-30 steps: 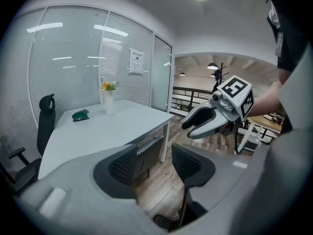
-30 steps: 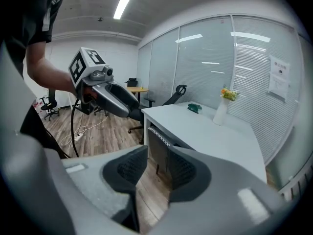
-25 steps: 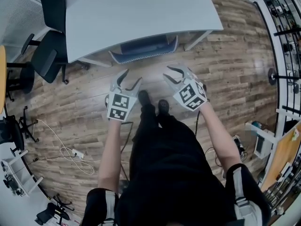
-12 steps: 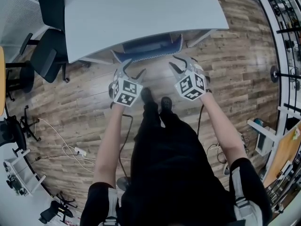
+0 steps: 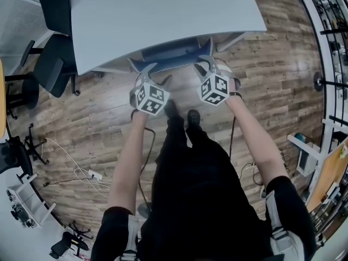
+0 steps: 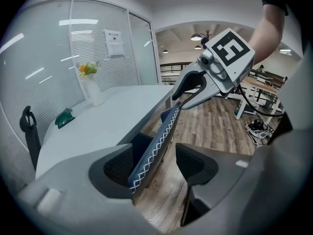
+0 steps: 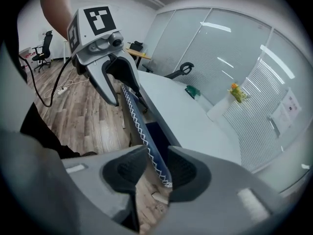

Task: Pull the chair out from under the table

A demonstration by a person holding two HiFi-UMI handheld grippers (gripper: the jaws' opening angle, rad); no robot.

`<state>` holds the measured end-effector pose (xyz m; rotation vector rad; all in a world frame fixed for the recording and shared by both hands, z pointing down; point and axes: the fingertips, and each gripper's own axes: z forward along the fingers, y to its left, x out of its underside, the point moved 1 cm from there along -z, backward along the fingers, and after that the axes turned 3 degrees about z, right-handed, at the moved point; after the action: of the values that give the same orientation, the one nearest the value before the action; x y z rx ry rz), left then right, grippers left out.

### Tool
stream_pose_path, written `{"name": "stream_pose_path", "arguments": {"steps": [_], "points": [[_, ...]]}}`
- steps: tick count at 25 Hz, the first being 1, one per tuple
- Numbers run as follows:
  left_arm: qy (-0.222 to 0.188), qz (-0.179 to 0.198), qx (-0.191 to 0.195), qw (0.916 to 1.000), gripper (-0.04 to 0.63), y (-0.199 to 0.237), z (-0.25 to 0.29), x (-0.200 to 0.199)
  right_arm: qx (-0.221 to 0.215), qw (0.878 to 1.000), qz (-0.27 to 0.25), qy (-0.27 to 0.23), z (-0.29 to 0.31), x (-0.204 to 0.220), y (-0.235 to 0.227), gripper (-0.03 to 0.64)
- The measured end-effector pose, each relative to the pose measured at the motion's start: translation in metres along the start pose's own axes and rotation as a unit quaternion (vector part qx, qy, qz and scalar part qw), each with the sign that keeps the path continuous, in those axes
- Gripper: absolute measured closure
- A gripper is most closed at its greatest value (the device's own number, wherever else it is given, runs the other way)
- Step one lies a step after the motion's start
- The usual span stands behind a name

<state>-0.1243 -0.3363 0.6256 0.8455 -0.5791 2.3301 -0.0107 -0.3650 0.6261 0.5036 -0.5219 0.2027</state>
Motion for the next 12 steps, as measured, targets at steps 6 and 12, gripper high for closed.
{"name": "stream_pose_path", "arguments": {"steps": [6,12], "points": [[0.007,-0.004,-0.011,0.9999,0.348,0.0069,0.0125,0.0074,-0.022,0.999,-0.025,0.000,0.0056,-0.0008,0.0043,0.534],[0.009,0.003,-0.014,0.9999,0.377,0.0077,0.0125,0.0077,-0.032,0.999,-0.032,0.008,0.0044,0.0004,0.0048,0.524]]}}
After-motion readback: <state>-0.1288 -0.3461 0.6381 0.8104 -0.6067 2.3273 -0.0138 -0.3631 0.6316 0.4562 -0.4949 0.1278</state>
